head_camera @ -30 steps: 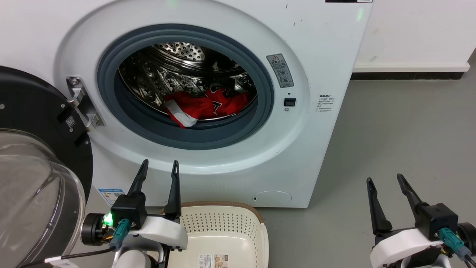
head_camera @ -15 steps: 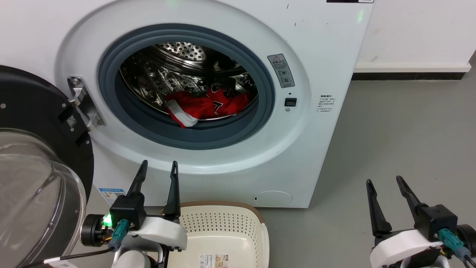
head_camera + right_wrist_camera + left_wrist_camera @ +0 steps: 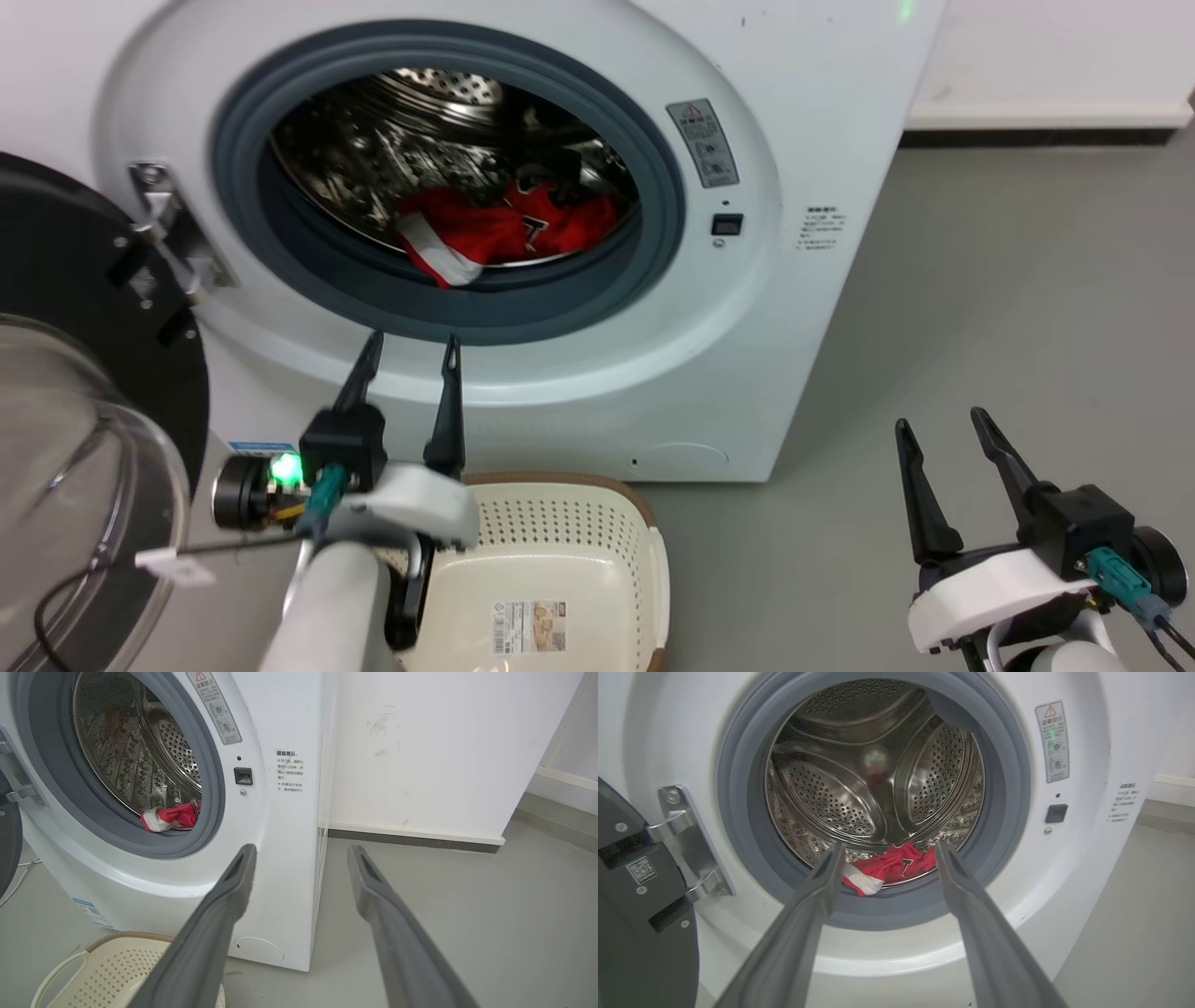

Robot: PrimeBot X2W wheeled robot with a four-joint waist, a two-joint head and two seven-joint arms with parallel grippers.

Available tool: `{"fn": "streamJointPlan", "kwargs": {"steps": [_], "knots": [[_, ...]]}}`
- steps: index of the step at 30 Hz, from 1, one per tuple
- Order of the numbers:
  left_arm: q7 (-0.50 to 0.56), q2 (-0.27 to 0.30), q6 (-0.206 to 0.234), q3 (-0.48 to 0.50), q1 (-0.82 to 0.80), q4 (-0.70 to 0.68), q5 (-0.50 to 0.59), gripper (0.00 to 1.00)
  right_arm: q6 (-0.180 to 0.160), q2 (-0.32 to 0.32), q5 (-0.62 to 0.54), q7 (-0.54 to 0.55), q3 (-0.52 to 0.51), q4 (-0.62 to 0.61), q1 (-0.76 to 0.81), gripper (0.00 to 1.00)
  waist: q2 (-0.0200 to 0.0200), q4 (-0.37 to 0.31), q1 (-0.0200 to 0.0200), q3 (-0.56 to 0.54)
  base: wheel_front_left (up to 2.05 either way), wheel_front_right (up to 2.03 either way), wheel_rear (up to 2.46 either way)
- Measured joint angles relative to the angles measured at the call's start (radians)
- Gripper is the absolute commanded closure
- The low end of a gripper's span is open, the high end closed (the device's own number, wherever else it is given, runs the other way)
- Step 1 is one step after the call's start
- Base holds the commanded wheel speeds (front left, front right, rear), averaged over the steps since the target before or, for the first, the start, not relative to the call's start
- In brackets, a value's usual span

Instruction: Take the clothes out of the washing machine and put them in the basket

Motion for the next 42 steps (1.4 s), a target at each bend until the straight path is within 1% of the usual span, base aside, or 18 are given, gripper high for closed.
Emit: {"fn": "streamJointPlan", "kwargs": {"steps": [5,12,14,20,25,30,34,35,39,42], "knots": [[0.0,0.019,0.0,0.012,-0.151,0.127,0.006,0.0,0.0,0.0,0.021,-0.008,0.025,0.011,-0.026,0.0,0.0,-0.04,0.0,0.047,0.0,0.0,0.0],[0.014,0.095,-0.001,0.03,-0.38,0.334,0.018,0.0,0.0,0.0,0.054,-0.036,0.059,0.035,-0.082,0.0,0.0,-0.119,0.0001,0.134,0.0,0.0,0.0],[0.031,0.124,-0.001,0.036,-0.446,0.389,0.021,0.0,0.0,0.0,0.068,-0.048,0.069,0.047,-0.098,0.0,0.0,-0.143,0.0001,0.168,0.0,0.0,0.0],[0.114,0.189,0.015,0.043,-0.597,0.504,0.041,0.0,0.0,-0.001,0.116,-0.082,0.092,0.093,-0.148,0.0,0.0,-0.212,0.0002,0.276,0.0,0.0,0.0],[0.2,0.264,0.012,0.047,-0.718,0.59,0.051,0.0,0.0,-0.001,0.156,-0.1,0.127,0.126,-0.201,0.0,0.0001,-0.262,0.0002,0.369,0.0,0.0,0.0],[0.325,0.323,-0.022,0.036,-0.814,0.669,0.058,0.0,0.0,-0.001,0.186,-0.106,0.164,0.155,-0.24,0.0,0.0,-0.306,0.0002,0.441,0.0,0.0,0.0],[0.465,0.368,-0.056,0.033,-0.888,0.724,0.054,0.0,0.0,-0.001,0.213,-0.108,0.185,0.146,-0.265,0.0,0.0,-0.336,0.0002,0.48,0.0,0.0,0.0],[0.567,0.381,-0.067,0.029,-0.94,0.746,0.05,0.0,0.0,-0.001,0.228,-0.108,0.2,0.144,-0.267,0.0,0.0,-0.35,0.0001,0.499,0.0,0.0,0.0],[0.737,0.396,-0.071,0.028,-0.999,0.776,0.046,0.0,0.0,0.0,0.24,-0.108,0.217,0.143,-0.275,0.0,0.0001,-0.358,0.0001,0.512,0.0,0.0,0.0],[0.856,0.405,-0.066,0.028,-1.032,0.789,0.039,0.0,0.0,0.0,0.246,-0.108,0.227,0.143,-0.276,0.0,0.0,-0.363,0.0001,0.516,0.0,0.0,0.0]]}}
